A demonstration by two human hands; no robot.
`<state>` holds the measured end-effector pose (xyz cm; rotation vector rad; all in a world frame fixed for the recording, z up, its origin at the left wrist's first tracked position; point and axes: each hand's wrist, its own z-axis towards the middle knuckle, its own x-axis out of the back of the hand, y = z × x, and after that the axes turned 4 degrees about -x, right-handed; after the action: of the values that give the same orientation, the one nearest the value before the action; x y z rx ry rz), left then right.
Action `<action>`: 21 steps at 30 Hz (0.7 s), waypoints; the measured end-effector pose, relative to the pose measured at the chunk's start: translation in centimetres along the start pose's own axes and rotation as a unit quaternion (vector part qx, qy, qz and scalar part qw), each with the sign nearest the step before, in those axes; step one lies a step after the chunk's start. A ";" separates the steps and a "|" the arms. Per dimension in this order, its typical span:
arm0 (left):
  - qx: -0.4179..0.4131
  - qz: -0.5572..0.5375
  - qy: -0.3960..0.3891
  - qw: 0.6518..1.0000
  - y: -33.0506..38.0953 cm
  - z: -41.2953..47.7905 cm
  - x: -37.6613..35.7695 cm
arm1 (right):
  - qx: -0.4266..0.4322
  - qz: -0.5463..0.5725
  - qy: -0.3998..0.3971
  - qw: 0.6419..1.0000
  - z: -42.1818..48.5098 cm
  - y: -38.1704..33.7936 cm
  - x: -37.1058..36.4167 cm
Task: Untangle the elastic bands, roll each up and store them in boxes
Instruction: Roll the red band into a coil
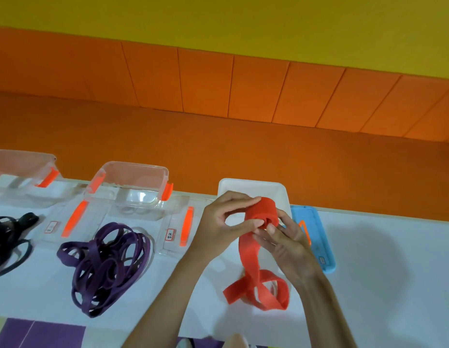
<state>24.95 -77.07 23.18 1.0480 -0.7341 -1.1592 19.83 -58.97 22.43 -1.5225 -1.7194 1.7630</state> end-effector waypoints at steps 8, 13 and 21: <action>0.002 -0.037 0.067 0.997 0.4 -1.0 -1.0 | 0.020 -0.113 -0.020 0.993 -0.4 -0.3 -0.5; 0.007 -0.049 0.049 0.998 1.3 -0.2 -0.5 | 0.041 -0.054 0.019 0.998 -0.9 -2.0 -0.9; -0.005 -0.060 0.084 0.995 2.2 -0.2 -0.6 | 0.079 -0.074 0.011 0.994 -1.0 -3.9 -2.1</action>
<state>25.80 -76.33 25.19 1.1790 -0.5379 -1.1590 19.72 -58.94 26.99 -1.3092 -1.5955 1.7530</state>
